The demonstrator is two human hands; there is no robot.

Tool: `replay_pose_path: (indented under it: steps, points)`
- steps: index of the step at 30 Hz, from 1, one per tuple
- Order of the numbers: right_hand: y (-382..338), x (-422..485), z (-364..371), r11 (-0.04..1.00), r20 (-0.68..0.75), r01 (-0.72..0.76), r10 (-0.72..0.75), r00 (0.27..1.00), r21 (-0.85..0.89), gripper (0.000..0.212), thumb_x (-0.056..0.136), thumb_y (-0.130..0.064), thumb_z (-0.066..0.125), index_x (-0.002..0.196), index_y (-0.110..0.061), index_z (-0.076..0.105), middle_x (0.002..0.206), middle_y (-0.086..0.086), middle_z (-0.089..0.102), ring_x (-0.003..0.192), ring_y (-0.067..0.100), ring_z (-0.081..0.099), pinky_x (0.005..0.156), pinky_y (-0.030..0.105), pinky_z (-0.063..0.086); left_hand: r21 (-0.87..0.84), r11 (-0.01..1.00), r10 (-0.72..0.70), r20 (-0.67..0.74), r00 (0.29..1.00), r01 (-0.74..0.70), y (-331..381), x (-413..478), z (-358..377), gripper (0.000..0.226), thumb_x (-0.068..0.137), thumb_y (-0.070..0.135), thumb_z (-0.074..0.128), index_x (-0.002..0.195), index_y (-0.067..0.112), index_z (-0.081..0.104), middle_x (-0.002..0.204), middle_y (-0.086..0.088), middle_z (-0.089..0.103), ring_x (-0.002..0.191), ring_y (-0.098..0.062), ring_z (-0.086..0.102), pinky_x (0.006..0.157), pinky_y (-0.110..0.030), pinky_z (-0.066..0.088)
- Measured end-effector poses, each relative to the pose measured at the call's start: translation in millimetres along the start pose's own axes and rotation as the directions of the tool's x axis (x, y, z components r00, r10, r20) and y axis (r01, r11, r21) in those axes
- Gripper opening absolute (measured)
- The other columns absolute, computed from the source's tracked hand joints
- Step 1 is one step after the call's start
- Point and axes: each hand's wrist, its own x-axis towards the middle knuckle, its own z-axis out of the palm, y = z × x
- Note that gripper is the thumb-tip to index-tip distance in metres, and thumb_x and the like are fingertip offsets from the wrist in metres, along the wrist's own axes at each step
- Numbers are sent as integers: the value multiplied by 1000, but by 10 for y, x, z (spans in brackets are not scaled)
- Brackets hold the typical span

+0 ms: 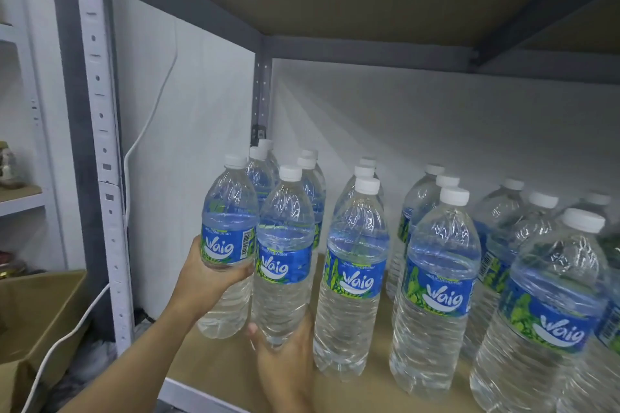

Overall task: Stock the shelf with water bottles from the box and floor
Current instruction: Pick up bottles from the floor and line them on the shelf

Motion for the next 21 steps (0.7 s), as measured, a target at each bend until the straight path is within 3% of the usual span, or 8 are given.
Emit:
replay_pose_path:
  steps: [2,9,13,17,21]
  points:
    - [-15,2,-18,1000,11,13,-14,1000,12,117,62,-54,83,155,-23,19,160,-9,24,150,12,17,122,39,21,-3,1000,-6,10,1000,6,-5,-5,-6,82,46,33,96,116,28,52,103,7,73,88,-8,72,78,-33,55]
    - [-20,1,-15,996,-43,86,-87,995,-29,122,57,-80,74,154,-36,16,161,-13,25,150,8,17,121,46,24,-8,1000,5,-3,1000,-5,9,-20,15,74,55,18,94,115,24,52,99,6,73,84,-5,71,73,-27,53]
    - [-10,21,20,991,-74,97,-103,992,-88,117,58,-78,73,152,-46,11,161,-12,24,151,11,17,121,46,25,2,1000,6,5,1000,-6,3,-17,3,75,54,22,95,116,27,52,101,6,73,87,-7,71,74,-28,53]
    - [-5,27,0,999,20,35,-34,999,-37,108,61,-74,75,148,-38,22,158,-10,29,149,14,24,120,42,27,14,1000,2,35,999,-2,-11,-17,-25,78,53,26,95,117,28,52,104,5,73,91,-10,71,78,-33,55]
    - [51,33,3,996,35,-9,13,999,-94,122,54,-77,69,153,-35,11,161,-12,19,151,14,16,119,46,26,37,999,-20,47,999,18,-19,-12,-51,83,50,35,96,120,30,51,108,5,72,96,-13,70,86,-41,56]
